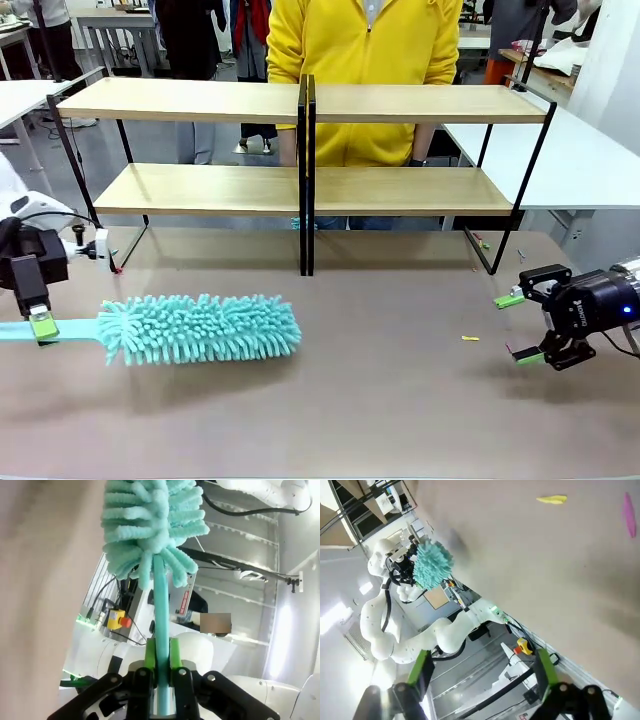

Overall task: Clean the shelves.
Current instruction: Place the Duster on the table.

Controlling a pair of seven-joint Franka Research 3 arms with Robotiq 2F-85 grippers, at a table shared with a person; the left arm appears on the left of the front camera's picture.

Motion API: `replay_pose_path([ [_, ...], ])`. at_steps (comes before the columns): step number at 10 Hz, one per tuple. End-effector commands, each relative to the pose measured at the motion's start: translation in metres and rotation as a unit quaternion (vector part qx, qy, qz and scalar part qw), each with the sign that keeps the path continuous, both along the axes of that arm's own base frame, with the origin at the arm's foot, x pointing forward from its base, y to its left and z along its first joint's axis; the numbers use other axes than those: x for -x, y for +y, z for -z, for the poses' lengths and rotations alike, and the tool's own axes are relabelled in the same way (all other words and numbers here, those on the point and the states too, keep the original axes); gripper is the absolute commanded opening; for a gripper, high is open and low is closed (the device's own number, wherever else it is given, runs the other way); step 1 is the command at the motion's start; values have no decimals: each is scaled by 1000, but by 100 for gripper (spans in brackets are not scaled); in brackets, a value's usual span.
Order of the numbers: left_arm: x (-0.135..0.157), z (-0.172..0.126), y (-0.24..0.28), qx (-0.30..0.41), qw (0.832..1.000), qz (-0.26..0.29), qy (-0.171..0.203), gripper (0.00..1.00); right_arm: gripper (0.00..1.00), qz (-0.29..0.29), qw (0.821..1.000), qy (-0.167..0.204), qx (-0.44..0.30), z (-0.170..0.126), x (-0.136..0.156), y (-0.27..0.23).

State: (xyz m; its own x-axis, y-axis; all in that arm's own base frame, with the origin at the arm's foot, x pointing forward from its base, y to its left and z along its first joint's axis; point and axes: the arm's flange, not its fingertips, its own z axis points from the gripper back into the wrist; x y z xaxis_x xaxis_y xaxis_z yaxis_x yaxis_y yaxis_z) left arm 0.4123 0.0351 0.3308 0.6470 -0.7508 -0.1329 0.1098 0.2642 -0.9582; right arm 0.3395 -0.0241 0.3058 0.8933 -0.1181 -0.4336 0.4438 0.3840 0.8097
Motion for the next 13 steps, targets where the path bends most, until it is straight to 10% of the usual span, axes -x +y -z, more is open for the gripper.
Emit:
replay_pose_path([
  [1, 7, -6, 7, 20, 999, -32, 7, 12, 100, 0, 1000, 1, 23, -16, 8, -17],
  [5, 6, -6, 10, 16, 999, -33, -9, 15, 100, 0, 1000, 1, 23, -16, 8, -17],
  [6, 5, -10, 14, 1, 999, -43, -14, 70, 100, 0, 1000, 1, 23, -16, 8, -17],
  [7, 6, -17, 20, -21, 998, -61, -28, 75, 100, 0, 1000, 1, 23, -16, 8, -17],
  [8, 7, -31, 32, -36, 994, -84, -55, 100, 100, 0, 1000, 1, 23, -16, 8, -17],
  [13, 24, -102, 98, -7, 919, -329, -218, 100, 100, 40, 999, -16, -12, -43, 8, -4],
])
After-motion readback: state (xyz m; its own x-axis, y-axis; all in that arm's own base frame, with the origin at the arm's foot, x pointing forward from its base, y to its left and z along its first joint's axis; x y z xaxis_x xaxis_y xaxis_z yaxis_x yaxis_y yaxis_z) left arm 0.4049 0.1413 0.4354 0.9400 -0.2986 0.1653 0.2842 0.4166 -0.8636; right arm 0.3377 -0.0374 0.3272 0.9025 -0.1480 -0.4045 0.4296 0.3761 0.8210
